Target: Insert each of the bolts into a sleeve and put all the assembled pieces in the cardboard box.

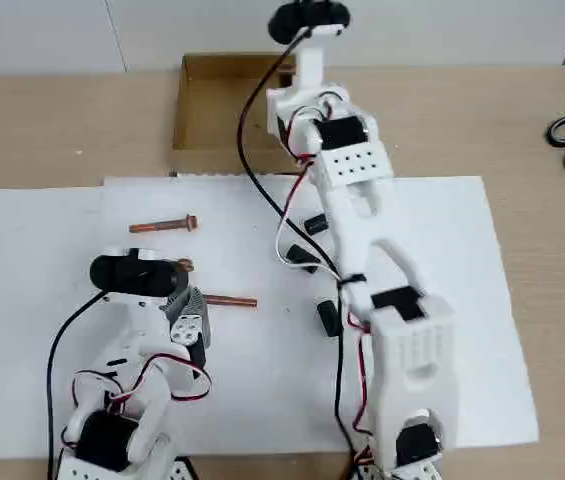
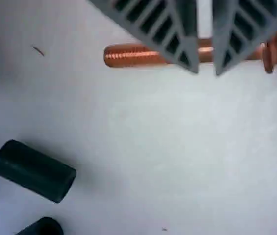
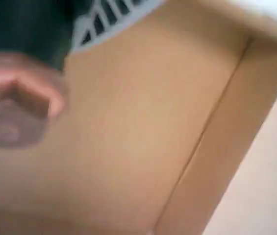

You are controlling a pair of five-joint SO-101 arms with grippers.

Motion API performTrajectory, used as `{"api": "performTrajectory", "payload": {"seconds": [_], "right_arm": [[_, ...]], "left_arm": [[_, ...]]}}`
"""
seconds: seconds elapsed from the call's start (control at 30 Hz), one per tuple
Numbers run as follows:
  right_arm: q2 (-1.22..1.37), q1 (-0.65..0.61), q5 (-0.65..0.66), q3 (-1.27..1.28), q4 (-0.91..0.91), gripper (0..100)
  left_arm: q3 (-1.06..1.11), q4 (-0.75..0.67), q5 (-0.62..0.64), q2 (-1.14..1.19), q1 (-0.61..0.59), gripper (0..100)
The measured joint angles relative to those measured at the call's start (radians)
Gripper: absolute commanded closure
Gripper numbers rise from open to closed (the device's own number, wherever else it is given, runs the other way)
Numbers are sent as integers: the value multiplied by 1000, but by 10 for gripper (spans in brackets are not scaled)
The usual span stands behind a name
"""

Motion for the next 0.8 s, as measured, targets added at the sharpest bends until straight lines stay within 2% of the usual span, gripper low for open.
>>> {"api": "performTrajectory", "payload": {"seconds": [0.13, 0.3, 0.5, 0.8], "right_arm": [[186, 5, 0, -222, 0, 994], [331, -2, 78, -376, 0, 977], [364, 2, 115, -394, 37, 745], [362, 0, 115, -428, 123, 790]], "left_arm": [[0, 11, 0, 0, 2, 994], [0, 25, 0, 0, 2, 994], [0, 25, 0, 0, 2, 994], [0, 25, 0, 0, 2, 994]]}}
